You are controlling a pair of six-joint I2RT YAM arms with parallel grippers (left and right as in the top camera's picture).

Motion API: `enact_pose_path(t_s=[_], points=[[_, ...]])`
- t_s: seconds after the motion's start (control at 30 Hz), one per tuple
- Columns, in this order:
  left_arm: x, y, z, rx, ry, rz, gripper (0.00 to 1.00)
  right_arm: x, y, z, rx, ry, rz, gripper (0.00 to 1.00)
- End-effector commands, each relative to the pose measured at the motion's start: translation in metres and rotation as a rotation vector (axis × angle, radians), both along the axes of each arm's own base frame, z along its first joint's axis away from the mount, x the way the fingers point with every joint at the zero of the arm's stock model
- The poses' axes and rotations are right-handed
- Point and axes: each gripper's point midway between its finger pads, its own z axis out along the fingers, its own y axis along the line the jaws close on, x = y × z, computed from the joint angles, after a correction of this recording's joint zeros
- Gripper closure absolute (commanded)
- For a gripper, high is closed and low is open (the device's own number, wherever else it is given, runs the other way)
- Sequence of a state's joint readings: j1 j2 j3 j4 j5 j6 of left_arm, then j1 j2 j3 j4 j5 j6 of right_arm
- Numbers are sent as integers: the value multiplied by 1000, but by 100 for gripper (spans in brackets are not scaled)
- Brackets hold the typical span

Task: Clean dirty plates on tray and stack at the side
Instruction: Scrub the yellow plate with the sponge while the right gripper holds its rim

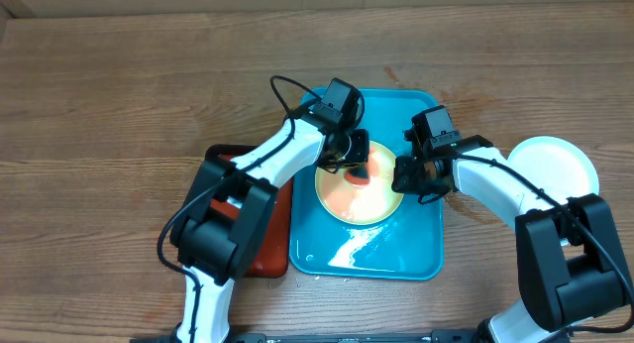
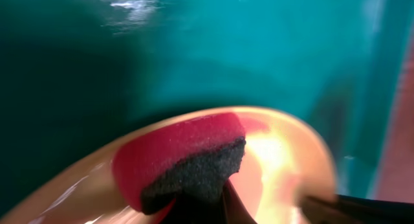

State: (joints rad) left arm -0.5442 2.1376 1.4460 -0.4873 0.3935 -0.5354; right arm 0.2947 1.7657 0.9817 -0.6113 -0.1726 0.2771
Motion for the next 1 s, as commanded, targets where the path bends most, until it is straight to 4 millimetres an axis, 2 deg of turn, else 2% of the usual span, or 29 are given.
enact_pose_path(t_s=[0.0, 0.17, 0.3, 0.37, 0.5, 0.73, 0.83, 0.97], points=[[-47, -36, -26, -152, 184, -147, 96, -10, -3, -14, -32, 41, 24, 96], [-65, -44, -19, -230, 275, -181, 96, -9, -3, -14, -31, 38, 24, 96], [-78, -35, -17, -194, 343, -166, 96, -10, -3, -14, -31, 39, 24, 96], [-80, -18, -26, -103, 371, -121, 96, -10, -3, -14, -32, 41, 24, 96], [-75, 35, -44, 140, 409, 19, 96, -10, -3, -14, -32, 41, 24, 96], [-46, 127, -46, 534, 318, 176, 96, -10, -3, -14, -32, 41, 24, 96], [-37, 145, -38, 641, 269, 181, 96, -10, -3, -14, -32, 40, 24, 96], [-24, 144, -27, 675, 212, 176, 96, -10, -3, -14, -32, 39, 24, 96]])
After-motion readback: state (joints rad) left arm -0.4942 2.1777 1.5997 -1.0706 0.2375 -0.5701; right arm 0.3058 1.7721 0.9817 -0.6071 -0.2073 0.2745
